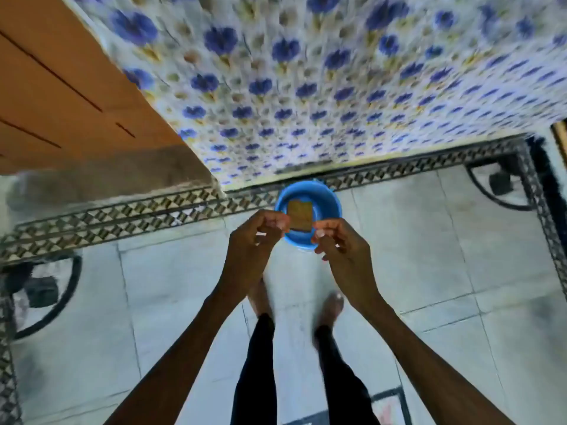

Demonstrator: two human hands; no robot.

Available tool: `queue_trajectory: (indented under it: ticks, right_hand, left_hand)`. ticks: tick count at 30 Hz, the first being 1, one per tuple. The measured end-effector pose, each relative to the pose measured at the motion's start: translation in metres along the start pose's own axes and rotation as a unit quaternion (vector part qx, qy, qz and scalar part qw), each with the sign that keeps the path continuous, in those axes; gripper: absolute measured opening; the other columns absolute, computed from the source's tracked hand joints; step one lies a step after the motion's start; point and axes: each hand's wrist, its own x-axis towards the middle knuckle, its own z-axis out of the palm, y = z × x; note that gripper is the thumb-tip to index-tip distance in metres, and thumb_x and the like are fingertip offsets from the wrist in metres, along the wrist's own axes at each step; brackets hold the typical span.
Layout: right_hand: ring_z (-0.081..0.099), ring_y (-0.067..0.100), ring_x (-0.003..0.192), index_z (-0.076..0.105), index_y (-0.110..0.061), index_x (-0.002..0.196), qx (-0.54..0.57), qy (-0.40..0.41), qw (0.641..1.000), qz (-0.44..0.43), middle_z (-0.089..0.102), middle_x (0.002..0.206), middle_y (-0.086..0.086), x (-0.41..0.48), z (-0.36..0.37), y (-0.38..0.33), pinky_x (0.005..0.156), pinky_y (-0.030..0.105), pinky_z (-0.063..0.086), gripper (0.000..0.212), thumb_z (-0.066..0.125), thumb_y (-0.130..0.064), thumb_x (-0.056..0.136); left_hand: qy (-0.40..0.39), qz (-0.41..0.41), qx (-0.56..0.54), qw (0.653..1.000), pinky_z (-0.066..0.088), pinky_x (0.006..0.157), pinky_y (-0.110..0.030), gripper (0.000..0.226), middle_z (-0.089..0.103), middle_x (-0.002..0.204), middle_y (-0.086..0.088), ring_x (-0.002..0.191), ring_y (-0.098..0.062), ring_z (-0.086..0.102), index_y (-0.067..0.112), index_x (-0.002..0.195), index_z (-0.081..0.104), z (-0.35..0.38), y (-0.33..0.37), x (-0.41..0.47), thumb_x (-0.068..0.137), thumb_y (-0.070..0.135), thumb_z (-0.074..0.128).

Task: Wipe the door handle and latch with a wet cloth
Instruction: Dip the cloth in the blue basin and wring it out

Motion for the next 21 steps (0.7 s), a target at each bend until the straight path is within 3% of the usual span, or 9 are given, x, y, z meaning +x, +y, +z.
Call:
queue_trajectory:
  ticks: [3,5,8,10,12,14,16,19,21]
  right_hand:
    - [0.068,0.029,0.076,0.067,-0.017,0.093,-0.004,0.012,0.999,0.04,0.072,0.088,0.007,0.07,0.032,0.089,0.06,0.017,0.049,0.008,0.062,-0.011,0.091]
    - [0.07,0.034,0.08,0.067,-0.019,0.091,-0.028,0.009,0.996,0.08,0.072,0.089,0.01,0.115,0.054,0.154,0.063,0.026,0.053,0.009,0.064,-0.01,0.091]
    - [0.069,0.03,0.078,0.066,-0.027,0.085,-0.06,-0.006,0.988,0.14,0.073,0.086,0.01,0.192,0.082,0.265,0.073,0.042,0.055,0.005,0.067,-0.029,0.081]
    - [0.069,0.03,0.088,0.068,-0.021,0.094,-0.11,0.011,0.979,0.174,0.075,0.093,0.011,0.242,0.096,0.321,0.083,0.047,0.055,0.021,0.068,-0.034,0.078]
    - [0.066,0.035,0.105,0.066,-0.009,0.109,-0.174,0.003,0.963,0.207,0.073,0.107,0.017,0.288,0.108,0.363,0.089,0.038,0.047,0.035,0.066,-0.03,0.08]
    - [0.063,0.036,0.111,0.063,-0.003,0.115,-0.233,-0.027,0.945,0.23,0.07,0.115,0.02,0.323,0.117,0.393,0.085,0.03,0.041,0.063,0.053,-0.041,0.067]
    - [0.061,0.036,0.115,0.055,0.002,0.121,-0.26,-0.045,0.933,0.246,0.065,0.122,0.023,0.353,0.126,0.42,0.089,0.031,0.042,0.087,0.05,-0.051,0.052]
    - [0.053,0.035,0.126,0.041,0.002,0.133,-0.271,-0.022,0.92,0.284,0.053,0.137,0.023,0.385,0.137,0.448,0.101,0.034,0.043,0.087,0.076,-0.043,0.069]
    - [0.058,0.029,0.121,0.05,-0.003,0.131,-0.24,0.037,0.915,0.321,0.056,0.134,0.017,0.397,0.143,0.457,0.096,0.032,0.05,0.087,0.081,-0.041,0.06]
  left_hand:
    - [-0.014,-0.014,0.001,1.0,0.053,0.08,-0.021,0.011,0.074,0.088,0.019,0.087,-0.007,0.07,0.032,0.094,0.069,0.03,-0.083,0.067,0.09,0.024,0.062]
    - [-0.002,-0.026,0.021,0.999,0.052,0.078,-0.014,0.019,0.073,0.088,0.021,0.084,-0.002,0.068,0.032,0.094,0.068,0.047,-0.14,0.107,0.092,0.013,0.064]
    - [0.044,-0.013,0.045,0.998,0.051,0.075,-0.014,0.018,0.071,0.093,0.014,0.083,-0.001,0.065,0.023,0.098,0.069,0.08,-0.238,0.167,0.089,0.009,0.064]
    - [0.096,0.018,0.086,0.991,0.052,0.082,-0.022,0.025,0.065,0.106,0.007,0.091,-0.002,0.062,0.017,0.11,0.065,0.097,-0.29,0.195,0.089,0.004,0.066]
    - [0.134,0.051,0.103,0.984,0.053,0.092,-0.038,0.037,0.057,0.118,0.003,0.106,-0.017,0.059,0.019,0.121,0.057,0.116,-0.333,0.219,0.087,0.007,0.068]
    - [0.165,0.089,0.126,0.974,0.05,0.096,-0.047,0.04,0.054,0.121,-0.005,0.112,-0.028,0.055,0.013,0.124,0.056,0.128,-0.362,0.236,0.086,0.009,0.067]
    - [0.183,0.097,0.141,0.968,0.045,0.102,-0.043,0.044,0.053,0.121,-0.015,0.115,-0.03,0.052,0.001,0.127,0.056,0.137,-0.38,0.25,0.084,0.003,0.063]
    - [0.179,0.079,0.137,0.971,0.04,0.107,-0.027,0.049,0.052,0.126,-0.02,0.12,-0.026,0.05,-0.006,0.133,0.051,0.145,-0.394,0.263,0.084,-0.009,0.057]
    - [0.181,0.062,0.14,0.971,0.038,0.102,-0.014,0.047,0.053,0.125,-0.02,0.116,-0.021,0.05,-0.005,0.134,0.05,0.147,-0.4,0.266,0.087,-0.013,0.055]
